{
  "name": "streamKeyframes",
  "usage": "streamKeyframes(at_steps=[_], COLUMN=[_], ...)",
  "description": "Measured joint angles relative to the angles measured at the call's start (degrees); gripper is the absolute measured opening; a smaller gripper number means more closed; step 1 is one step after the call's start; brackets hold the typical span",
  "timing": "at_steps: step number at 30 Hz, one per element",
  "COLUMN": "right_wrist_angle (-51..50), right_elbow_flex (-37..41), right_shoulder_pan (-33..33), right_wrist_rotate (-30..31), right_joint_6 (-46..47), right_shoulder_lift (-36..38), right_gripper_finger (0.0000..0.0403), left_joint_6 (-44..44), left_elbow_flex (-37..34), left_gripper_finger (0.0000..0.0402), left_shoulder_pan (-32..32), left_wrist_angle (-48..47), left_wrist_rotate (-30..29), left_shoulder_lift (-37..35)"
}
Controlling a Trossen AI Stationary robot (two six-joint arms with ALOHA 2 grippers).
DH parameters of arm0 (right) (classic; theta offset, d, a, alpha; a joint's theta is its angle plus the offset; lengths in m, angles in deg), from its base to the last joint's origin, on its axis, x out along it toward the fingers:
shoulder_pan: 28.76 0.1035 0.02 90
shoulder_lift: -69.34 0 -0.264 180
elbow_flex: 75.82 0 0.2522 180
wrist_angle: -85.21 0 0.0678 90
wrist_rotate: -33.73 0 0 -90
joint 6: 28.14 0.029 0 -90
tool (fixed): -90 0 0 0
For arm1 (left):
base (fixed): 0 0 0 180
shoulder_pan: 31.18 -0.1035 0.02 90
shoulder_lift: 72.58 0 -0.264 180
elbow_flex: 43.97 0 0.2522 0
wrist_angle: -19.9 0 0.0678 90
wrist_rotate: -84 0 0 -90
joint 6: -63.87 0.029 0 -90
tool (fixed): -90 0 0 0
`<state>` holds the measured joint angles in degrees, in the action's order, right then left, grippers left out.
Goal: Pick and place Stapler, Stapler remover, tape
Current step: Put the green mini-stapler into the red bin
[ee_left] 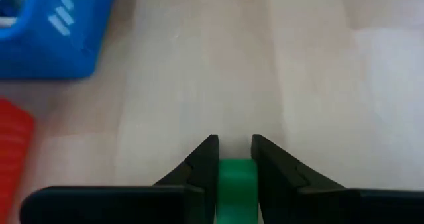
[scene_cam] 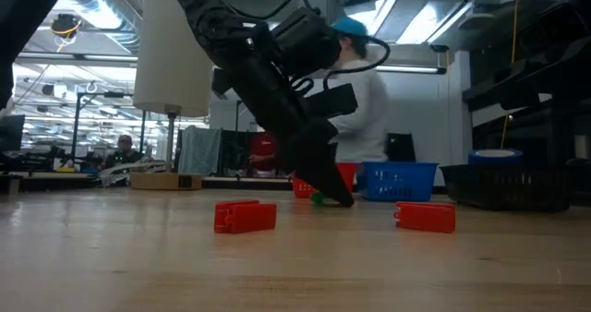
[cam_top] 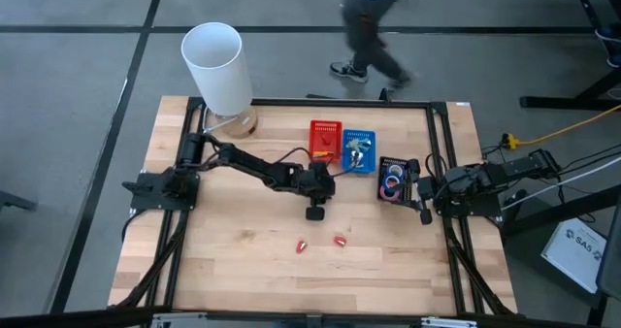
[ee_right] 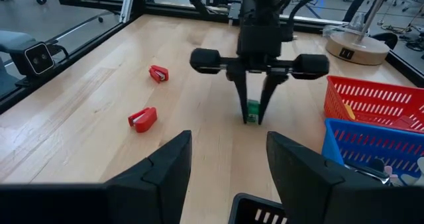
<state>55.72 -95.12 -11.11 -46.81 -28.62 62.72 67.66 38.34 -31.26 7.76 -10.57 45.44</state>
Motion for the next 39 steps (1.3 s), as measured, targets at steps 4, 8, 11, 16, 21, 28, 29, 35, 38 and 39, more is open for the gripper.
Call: streamKeyframes(at_steps=[4, 8, 11, 16, 21, 28, 29, 35, 38, 39], right_wrist_angle=[0.01, 0.01, 0.01, 0.00, 0.00, 0.00, 0.01, 0.01, 0.00, 0.01], right_elbow_flex=[0.00, 0.00, 0.00, 0.00, 0.00, 0.00, 0.00, 0.00, 0.00, 0.00], right_shoulder_pan=[0.01, 0.01, 0.01, 0.02, 0.02, 0.01, 0.02, 0.02, 0.00, 0.02], right_wrist_rotate=[0.00, 0.00, 0.00, -0.02, -0.02, 0.00, -0.02, 0.00, 0.00, 0.00], right_joint_6=[0.00, 0.02, 0.00, 0.02, 0.01, 0.02, 0.02, 0.01, 0.02, 0.00], right_shoulder_lift=[0.01, 0.01, 0.00, 0.01, 0.00, 0.00, 0.01, 0.00, -0.02, 0.01], right_gripper_finger=[0.0197, 0.0197, 0.0197, 0.0197, 0.0197, 0.0197, 0.0197, 0.0197, 0.0197, 0.0197], left_joint_6=[1.14, 3.73, 4.47, 6.06, 8.66, 12.62, 13.00, 14.06, 12.20, 11.25], left_elbow_flex=[0.12, 0.10, 0.10, 0.13, 0.13, 0.29, 0.41, 0.83, 0.83, 0.83], left_gripper_finger=[0.0068, 0.0068, 0.0068, 0.0068, 0.0068, 0.0068, 0.0068, 0.0068, 0.0069, 0.0069], left_shoulder_pan=[0.83, 1.66, 1.73, 1.64, 1.66, 0.47, -0.05, -3.84, -6.08, -6.85], left_wrist_angle=[1.45, 1.29, 0.88, 0.95, 1.07, 1.24, 1.23, 1.73, 3.42, 3.79], left_wrist_rotate=[0.08, -0.20, -0.27, -0.64, -0.66, -1.25, -1.40, -1.51, -1.49, -1.47], left_shoulder_lift=[-1.24, -3.51, -5.21, -7.25, -8.91, -10.56, -10.57, -10.56, -10.56, -10.56])
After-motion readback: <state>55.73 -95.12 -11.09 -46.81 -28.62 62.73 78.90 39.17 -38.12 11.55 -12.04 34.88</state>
